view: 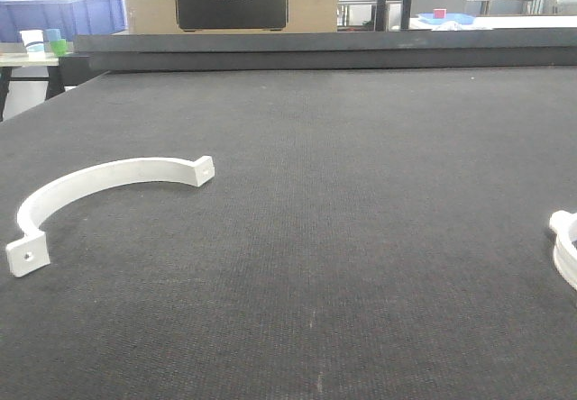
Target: Grab PVC pipe and place in blue bin
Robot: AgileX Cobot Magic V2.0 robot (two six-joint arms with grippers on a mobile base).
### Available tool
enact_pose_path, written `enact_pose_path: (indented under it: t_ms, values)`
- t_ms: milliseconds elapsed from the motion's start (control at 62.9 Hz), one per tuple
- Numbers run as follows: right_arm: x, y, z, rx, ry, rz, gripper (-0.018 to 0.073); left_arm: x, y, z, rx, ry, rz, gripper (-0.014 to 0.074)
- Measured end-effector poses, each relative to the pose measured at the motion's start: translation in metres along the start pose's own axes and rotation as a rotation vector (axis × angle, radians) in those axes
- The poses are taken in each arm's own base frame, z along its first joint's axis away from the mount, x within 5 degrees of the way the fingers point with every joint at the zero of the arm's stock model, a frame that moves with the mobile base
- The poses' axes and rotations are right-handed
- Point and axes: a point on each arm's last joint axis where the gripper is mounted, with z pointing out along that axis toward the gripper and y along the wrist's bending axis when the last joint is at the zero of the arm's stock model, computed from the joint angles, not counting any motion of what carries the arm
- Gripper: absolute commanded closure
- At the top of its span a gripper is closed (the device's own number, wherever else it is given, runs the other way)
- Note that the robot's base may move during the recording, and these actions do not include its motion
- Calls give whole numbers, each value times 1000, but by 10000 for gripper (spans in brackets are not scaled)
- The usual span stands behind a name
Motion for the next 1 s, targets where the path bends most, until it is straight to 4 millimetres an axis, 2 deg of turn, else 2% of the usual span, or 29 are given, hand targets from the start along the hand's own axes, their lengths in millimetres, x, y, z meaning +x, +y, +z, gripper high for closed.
enact_pose_path:
  t_ms: [95,239,398,477,541,684,763,859,1002]
  values:
    - [-1,0,0,0,-9,-65,728,0,0,0,0,0,0,707]
    - [-10,2,-1,-8,-110,-173,728,-3,0,0,1,-28,0,707]
    - [-19,4,-2,-20,-215,-202,728,-15,0,-1,5,-162,0,707]
    - [-33,4,-5,-19,-270,-207,728,-20,-1,-2,6,-224,0,707]
    - [-52,5,-9,-16,-334,-212,728,-25,-1,-3,7,-241,0,707]
    - [-107,7,-25,-7,-510,-213,728,-57,-1,-7,6,-321,2,707]
    - [-129,8,-26,-4,-542,-213,728,-78,-1,-5,6,-347,2,707]
    - [-152,8,-19,-4,-542,-208,728,-107,0,1,6,-367,2,707]
    - [-172,6,10,-5,-440,-89,728,-151,-1,22,7,-355,27,707]
